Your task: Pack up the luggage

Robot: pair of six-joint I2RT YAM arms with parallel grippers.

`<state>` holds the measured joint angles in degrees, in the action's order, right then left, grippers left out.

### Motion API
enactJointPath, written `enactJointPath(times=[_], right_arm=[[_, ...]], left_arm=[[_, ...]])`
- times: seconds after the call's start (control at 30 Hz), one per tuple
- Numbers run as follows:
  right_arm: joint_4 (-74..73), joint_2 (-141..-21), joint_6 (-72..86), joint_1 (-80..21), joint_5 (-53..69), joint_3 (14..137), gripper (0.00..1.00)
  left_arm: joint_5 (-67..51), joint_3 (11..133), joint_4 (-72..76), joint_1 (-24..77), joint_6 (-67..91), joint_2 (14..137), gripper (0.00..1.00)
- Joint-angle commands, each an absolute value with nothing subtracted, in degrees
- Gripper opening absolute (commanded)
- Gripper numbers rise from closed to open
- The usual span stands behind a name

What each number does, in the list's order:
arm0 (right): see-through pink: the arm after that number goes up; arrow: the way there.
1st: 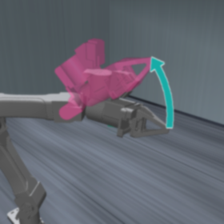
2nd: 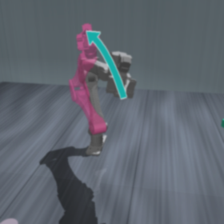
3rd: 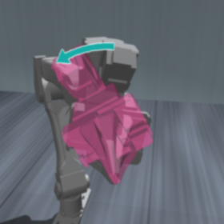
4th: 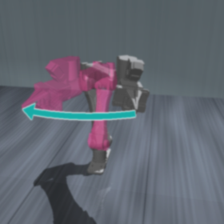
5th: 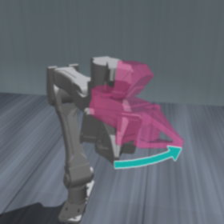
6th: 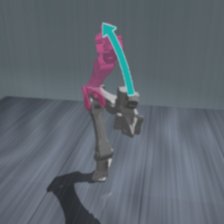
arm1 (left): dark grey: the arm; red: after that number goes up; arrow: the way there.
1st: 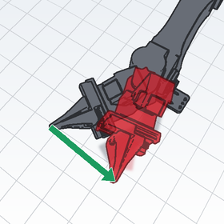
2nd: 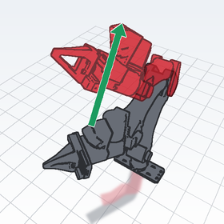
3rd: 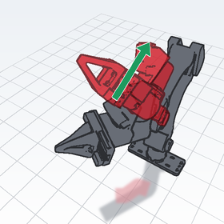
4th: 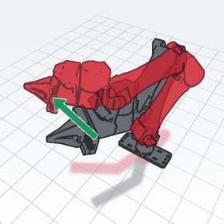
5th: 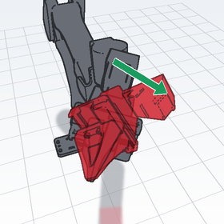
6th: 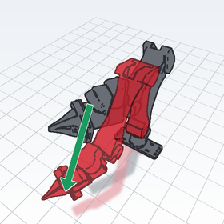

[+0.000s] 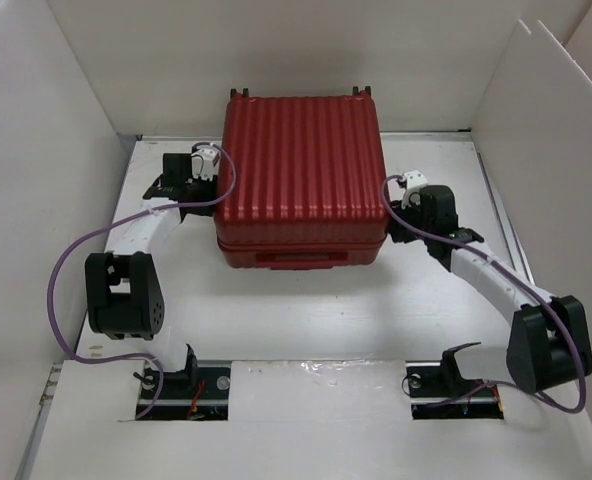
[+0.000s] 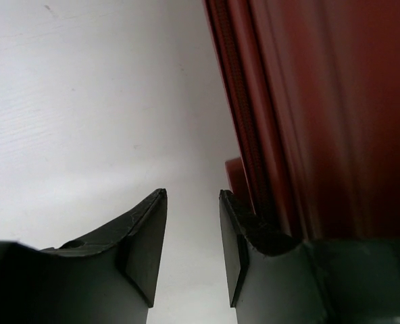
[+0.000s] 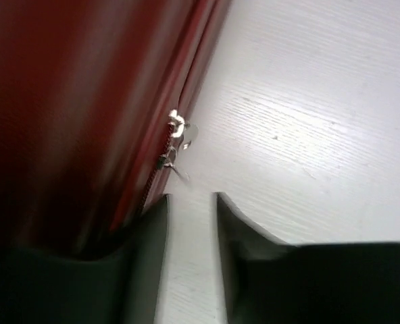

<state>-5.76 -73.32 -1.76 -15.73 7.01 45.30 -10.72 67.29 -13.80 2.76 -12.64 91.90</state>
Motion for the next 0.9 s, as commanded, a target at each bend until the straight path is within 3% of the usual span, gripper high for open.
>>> enactJointPath(times=[0.0, 0.13, 0.33, 0.43, 0.47, 0.53, 0.6, 0.87], right_arm=[[-1.0, -75.5, -2.9, -15.8, 8.7, 54.1, 0.48], [-4.3, -73.4, -1.1, -12.2, -0.3, 55.2, 0.66], [-20.1, -72.3, 0.7, -5.9, -7.6, 65.5, 0.70], [-22.9, -70.1, 0.1, -4.8, -8.1, 67.7, 0.71], [-23.7, -69.4, 0.1, -4.7, -8.1, 67.7, 0.79], [-26.1, -68.0, 0.1, -3.3, -8.1, 68.4, 0.82], [-27.2, -65.8, 0.6, -2.6, -8.1, 68.4, 0.97], [-32.8, -57.9, 5.0, -1.9, -15.4, 67.8, 1.00]], left_arm=[[-18.9, 67.3, -16.7, 6.9, -14.4, 88.2, 0.35], [-19.6, 67.3, -17.8, 2.9, -13.9, 87.0, 0.39], [-14.4, 71.2, -20.4, -2.0, -13.3, 85.4, 0.45], [-13.3, 74.4, -23.9, -6.0, -12.6, 85.4, 0.53], [-11.5, 75.1, -25.6, -7.8, -12.0, 85.4, 0.55], [-10.0, 75.8, -26.8, -9.7, -12.0, 84.8, 0.59], [-8.6, 75.0, -26.8, -12.7, -11.3, 82.6, 0.62], [-5.5, 67.8, -26.8, -20.6, -14.3, 76.7, 0.72]])
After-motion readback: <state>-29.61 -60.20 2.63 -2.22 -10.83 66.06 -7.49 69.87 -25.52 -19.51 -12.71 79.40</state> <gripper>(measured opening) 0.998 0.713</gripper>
